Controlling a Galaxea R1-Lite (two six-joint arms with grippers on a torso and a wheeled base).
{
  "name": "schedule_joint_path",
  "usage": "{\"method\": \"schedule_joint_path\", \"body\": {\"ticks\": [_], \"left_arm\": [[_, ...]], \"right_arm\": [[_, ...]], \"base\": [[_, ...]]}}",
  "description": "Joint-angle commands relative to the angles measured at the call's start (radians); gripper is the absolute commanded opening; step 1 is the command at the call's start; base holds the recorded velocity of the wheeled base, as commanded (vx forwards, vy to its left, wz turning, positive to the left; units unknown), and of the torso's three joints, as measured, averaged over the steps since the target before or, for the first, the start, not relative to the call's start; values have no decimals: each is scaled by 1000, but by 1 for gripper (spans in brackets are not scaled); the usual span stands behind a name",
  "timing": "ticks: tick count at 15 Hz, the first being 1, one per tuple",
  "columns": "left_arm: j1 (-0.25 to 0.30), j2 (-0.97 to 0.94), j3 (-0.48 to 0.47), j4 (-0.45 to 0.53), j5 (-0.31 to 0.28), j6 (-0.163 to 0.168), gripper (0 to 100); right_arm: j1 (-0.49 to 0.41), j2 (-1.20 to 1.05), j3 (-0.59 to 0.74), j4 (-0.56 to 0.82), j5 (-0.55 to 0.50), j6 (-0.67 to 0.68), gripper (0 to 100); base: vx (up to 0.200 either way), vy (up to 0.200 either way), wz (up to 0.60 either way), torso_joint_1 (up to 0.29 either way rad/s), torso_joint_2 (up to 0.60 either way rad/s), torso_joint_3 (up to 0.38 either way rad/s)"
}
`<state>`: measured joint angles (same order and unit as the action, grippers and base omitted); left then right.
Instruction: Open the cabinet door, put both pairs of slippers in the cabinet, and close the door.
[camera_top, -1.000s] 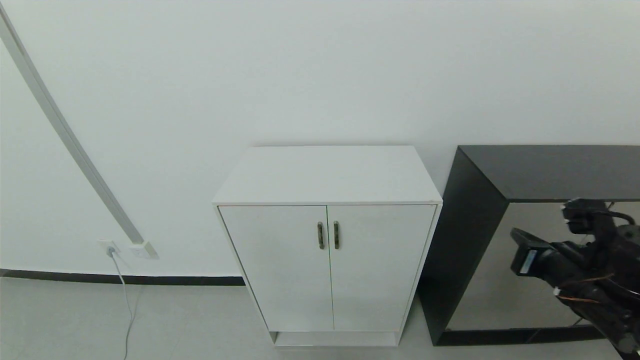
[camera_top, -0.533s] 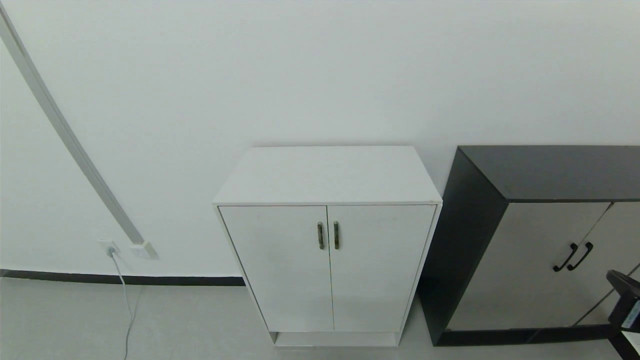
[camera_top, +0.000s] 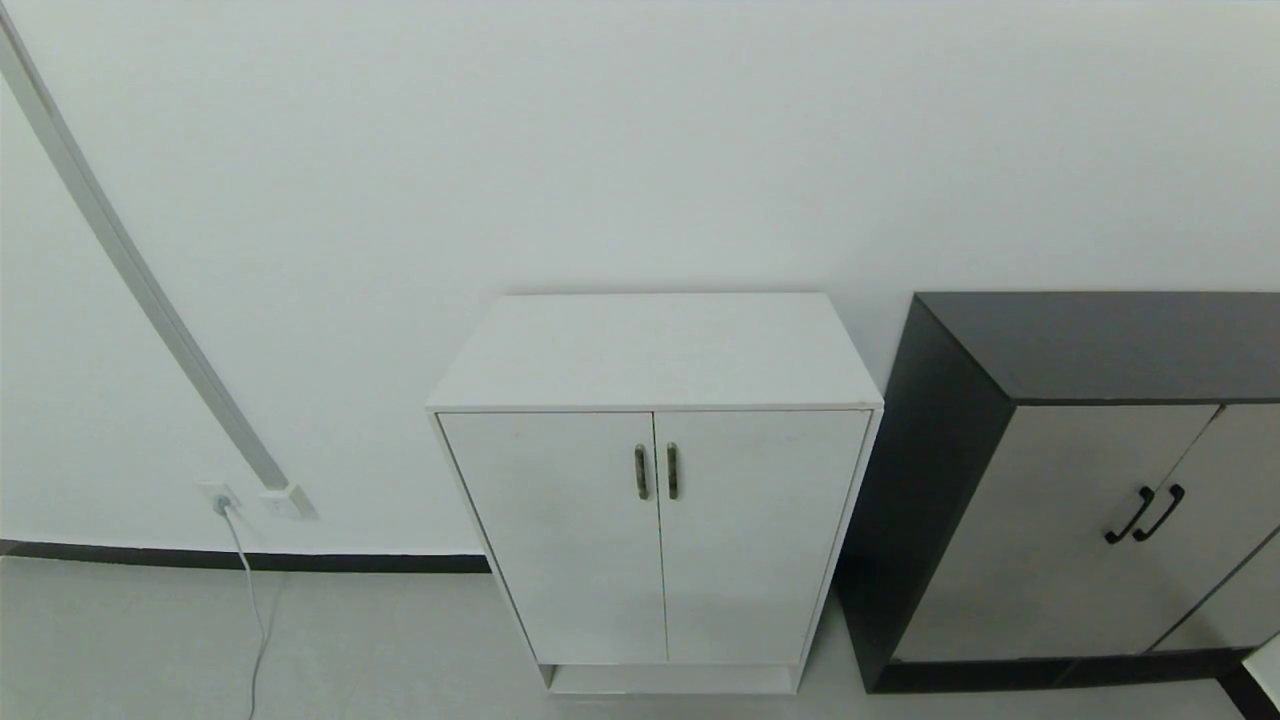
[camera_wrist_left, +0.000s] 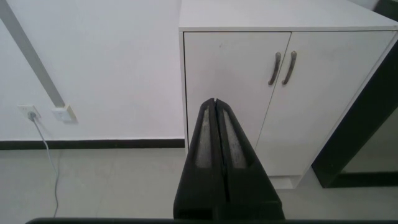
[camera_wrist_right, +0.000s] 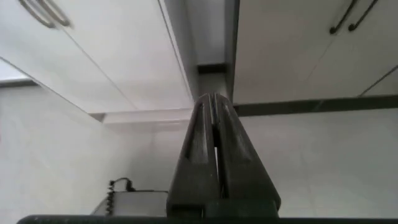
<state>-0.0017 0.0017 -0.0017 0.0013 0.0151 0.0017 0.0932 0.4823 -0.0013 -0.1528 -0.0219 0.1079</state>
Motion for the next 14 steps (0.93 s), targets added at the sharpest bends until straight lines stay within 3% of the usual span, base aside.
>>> {"method": "schedule_joint_path", "body": {"ticks": [1,5,8,9,11,14], "left_arm": [[0,0,0,0,0,0,0],[0,0,0,0,2,0,0],[0,0,0,0,2,0,0],[0,0,0,0,2,0,0],[0,0,0,0,2,0,0],[0,0,0,0,3,0,0]], "right_arm": [[0,-222,-9,113,53,4,0],[-16,-281,-11,113,40,-34,0],[-156,-390,-14,128,46,-208,0],[-158,-390,-16,133,23,-220,0],[-198,-384,-25,164,-85,-188,0],[-196,-384,-22,159,-119,-63,0]], "base": [[0,0,0,0,0,0],[0,0,0,0,0,0],[0,0,0,0,0,0],[0,0,0,0,0,0],[0,0,0,0,0,0],[0,0,0,0,0,0]]}}
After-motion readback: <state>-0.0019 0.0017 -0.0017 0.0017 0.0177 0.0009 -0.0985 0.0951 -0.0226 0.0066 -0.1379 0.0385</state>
